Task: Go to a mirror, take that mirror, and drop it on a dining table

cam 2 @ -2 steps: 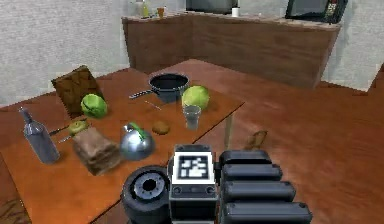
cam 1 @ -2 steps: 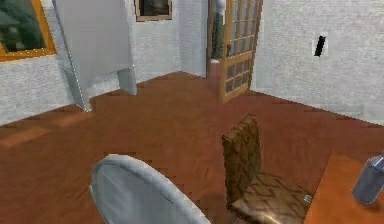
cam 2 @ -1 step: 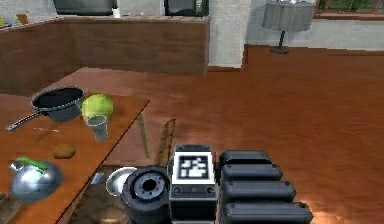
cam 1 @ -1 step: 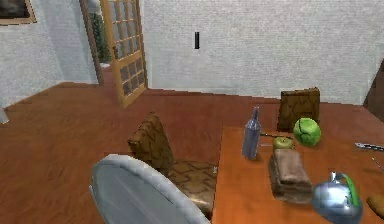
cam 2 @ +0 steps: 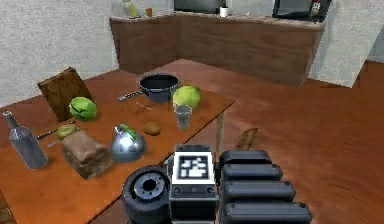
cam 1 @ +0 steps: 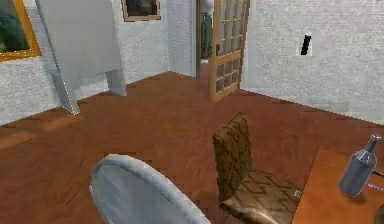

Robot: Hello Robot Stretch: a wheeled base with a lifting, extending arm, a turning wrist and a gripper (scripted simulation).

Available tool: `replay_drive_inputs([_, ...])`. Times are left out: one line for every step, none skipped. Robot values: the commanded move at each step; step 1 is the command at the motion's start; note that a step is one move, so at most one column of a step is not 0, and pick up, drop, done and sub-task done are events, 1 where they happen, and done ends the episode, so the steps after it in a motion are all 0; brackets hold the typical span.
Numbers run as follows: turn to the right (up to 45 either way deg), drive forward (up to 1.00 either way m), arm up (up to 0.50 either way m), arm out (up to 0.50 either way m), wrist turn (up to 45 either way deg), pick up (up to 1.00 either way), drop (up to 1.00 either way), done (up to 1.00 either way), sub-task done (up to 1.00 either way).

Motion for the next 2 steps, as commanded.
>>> replay_drive_inputs([21.0, 0.00, 0.00, 0.00, 0.0, 0.00, 0.00, 0.00, 0.00])
replay_drive_inputs([-9.0, 0.00, 0.00, 0.00, 0.0, 0.00, 0.00, 0.00, 0.00])
